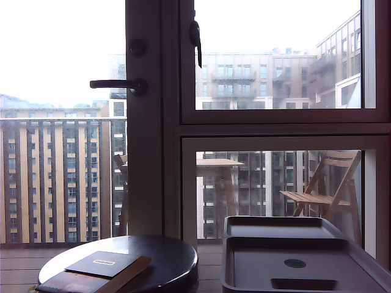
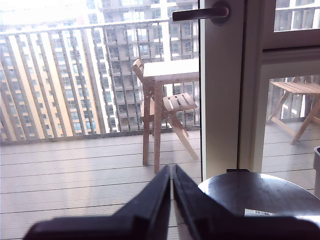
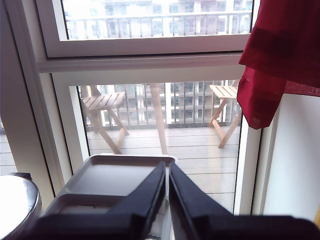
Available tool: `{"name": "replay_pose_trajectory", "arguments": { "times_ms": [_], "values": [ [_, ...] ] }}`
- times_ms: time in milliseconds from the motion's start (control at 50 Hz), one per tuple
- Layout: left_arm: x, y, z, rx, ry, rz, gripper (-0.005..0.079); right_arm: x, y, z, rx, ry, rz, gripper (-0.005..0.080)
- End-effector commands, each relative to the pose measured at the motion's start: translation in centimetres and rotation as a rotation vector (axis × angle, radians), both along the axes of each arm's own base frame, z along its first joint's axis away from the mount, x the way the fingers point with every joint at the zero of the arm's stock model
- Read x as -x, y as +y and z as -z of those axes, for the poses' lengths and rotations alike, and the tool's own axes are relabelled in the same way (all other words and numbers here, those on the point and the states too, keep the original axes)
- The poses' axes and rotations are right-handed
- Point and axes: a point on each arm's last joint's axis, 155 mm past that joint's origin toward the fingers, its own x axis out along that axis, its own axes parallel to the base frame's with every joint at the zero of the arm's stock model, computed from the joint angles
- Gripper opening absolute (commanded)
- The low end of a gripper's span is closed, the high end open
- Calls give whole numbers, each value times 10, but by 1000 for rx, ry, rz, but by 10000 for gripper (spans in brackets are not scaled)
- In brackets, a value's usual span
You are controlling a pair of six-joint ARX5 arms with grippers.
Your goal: First open the recycling bin's lid, then pick the cardboard sleeve and place it inside the bin before closing the lid
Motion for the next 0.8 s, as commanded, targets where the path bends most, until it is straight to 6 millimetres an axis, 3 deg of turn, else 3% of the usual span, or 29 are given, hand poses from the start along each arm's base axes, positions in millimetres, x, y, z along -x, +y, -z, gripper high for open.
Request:
{"name": "replay_pose_trajectory", "arguments": {
  "times_ms": [0,100,280,380,480,580,780],
  "values": [
    [2,-18,2,51,9,113,-19,6,4,-16,-136,15,-38,-13],
    [5,-18,-17,48,-31,114,-19,8,4,-26,-134,-5,-39,-13],
    [8,-18,-30,99,-48,116,-19,9,5,-31,-145,-15,-49,-13],
    [13,-24,-43,140,-52,150,-19,13,13,-47,-192,-39,-91,-13],
    [23,-38,-62,149,-55,228,-19,24,32,-75,-205,-76,-198,-13],
    [38,-64,-71,108,-8,372,-19,40,55,-100,-187,-90,-329,-13],
    [53,-104,-64,-14,113,609,-19,59,95,-105,-175,52,-557,-13]
  ]
}}
